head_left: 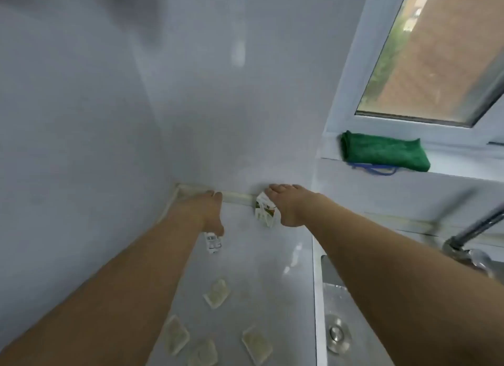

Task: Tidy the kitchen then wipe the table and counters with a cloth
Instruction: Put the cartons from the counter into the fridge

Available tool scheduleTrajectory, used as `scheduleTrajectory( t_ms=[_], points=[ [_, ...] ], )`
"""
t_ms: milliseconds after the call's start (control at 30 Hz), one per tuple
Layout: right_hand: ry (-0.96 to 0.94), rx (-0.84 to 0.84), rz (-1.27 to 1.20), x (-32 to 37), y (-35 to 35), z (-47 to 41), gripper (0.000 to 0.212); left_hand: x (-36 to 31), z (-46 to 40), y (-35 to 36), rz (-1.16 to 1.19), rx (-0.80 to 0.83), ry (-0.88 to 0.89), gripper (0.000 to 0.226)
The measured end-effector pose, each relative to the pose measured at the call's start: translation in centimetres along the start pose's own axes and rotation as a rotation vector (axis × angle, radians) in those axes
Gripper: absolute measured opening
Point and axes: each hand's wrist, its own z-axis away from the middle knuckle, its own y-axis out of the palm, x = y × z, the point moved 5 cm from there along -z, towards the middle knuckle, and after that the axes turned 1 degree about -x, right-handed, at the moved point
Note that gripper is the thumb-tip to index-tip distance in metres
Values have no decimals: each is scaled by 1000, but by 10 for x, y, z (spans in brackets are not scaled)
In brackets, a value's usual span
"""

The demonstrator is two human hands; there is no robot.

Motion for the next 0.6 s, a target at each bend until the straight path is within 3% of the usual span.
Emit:
scheduleTrajectory(
  t_ms=[267,333,600],
  points=[
    [-23,63,127,-14,53,-90,87,18,-56,57,112,192,41,102],
    [-10,23,59,-16,57,-96,88,20,-60,66,136,179,52,91],
    [-41,-89,38,-11,43,-76,59,4,-56,50,110,161,66,62]
  ],
)
